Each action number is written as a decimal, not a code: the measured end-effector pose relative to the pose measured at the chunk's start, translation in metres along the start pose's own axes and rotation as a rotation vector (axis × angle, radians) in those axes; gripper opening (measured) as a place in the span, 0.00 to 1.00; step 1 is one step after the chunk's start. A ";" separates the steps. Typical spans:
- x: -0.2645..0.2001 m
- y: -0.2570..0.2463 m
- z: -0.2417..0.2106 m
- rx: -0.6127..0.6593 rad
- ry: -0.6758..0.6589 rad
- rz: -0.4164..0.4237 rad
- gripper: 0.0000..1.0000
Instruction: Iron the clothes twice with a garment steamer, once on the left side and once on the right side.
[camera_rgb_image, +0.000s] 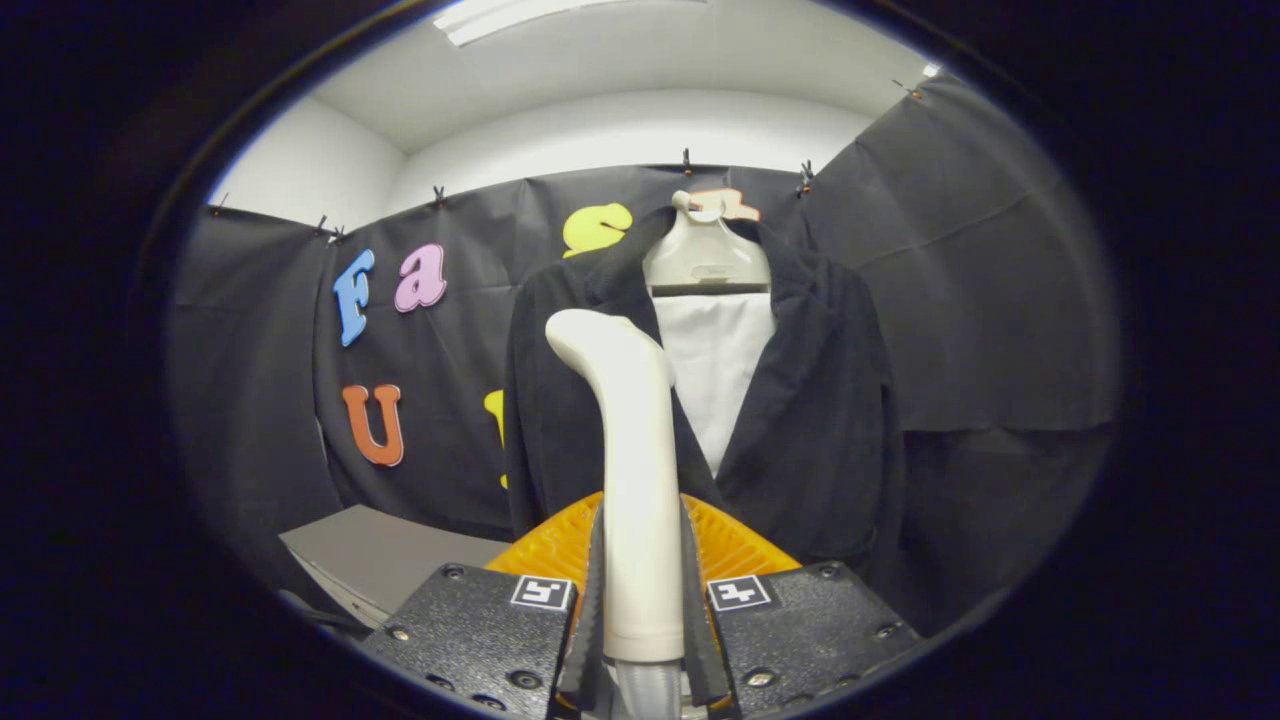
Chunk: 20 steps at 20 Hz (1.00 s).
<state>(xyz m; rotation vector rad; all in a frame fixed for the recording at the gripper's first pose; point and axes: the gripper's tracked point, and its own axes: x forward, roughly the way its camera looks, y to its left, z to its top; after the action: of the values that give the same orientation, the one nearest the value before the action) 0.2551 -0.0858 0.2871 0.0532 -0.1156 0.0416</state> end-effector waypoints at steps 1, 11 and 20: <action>0.000 -0.002 -0.005 -0.005 0.006 -0.007 0.36; -0.014 0.000 -0.059 -0.001 0.101 -0.060 0.36; -0.027 0.002 -0.103 -0.028 0.187 -0.100 0.36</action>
<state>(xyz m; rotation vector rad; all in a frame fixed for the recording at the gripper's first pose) 0.2403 -0.0793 0.1815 0.0266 0.0732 -0.0549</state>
